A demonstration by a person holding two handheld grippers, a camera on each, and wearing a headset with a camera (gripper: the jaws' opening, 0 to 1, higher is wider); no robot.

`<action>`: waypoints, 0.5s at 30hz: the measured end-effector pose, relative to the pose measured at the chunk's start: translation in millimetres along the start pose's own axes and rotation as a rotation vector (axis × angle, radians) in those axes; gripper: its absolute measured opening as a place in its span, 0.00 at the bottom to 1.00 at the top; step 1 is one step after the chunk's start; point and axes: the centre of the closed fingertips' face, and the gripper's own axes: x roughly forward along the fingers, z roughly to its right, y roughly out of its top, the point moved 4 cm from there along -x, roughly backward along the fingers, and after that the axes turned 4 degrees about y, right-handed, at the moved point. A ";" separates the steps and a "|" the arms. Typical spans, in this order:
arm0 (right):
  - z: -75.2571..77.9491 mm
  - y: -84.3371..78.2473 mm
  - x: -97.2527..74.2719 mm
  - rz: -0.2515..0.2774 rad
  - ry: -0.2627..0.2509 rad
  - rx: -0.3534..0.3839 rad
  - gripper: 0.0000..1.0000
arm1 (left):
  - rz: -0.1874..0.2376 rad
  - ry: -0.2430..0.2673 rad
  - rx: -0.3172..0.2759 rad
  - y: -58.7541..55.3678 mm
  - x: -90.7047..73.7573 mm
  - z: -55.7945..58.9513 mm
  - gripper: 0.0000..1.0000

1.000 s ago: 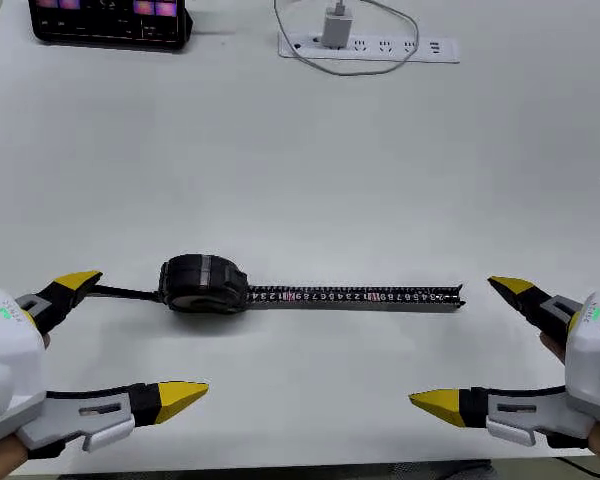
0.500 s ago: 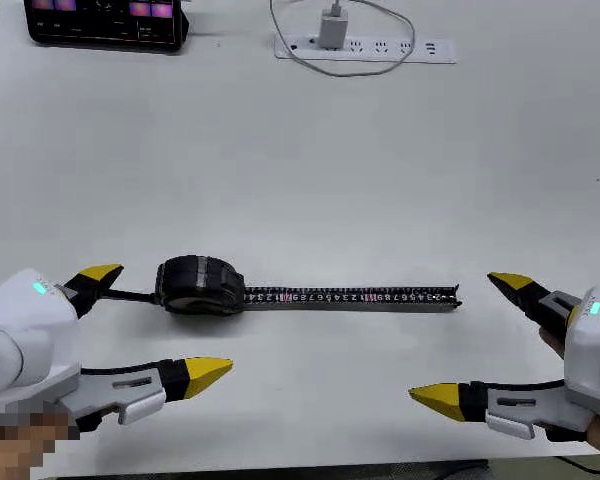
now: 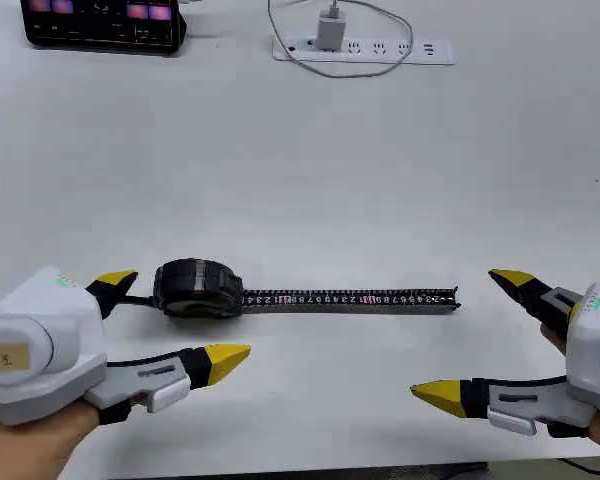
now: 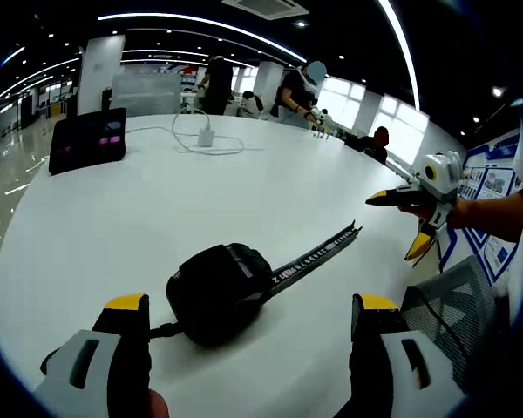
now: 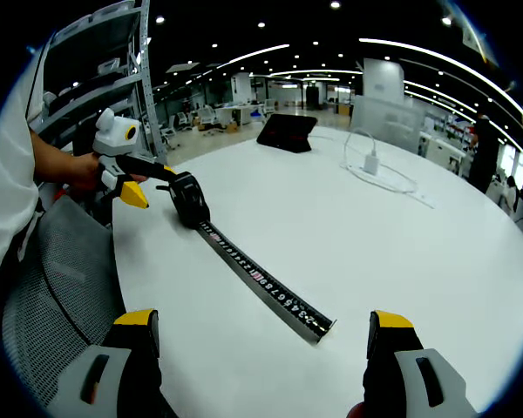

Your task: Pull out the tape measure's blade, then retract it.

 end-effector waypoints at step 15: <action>6.3 0.0 -1.4 -0.005 -0.005 -0.003 0.99 | 0.015 0.002 -0.033 0.0 8.3 8.6 0.93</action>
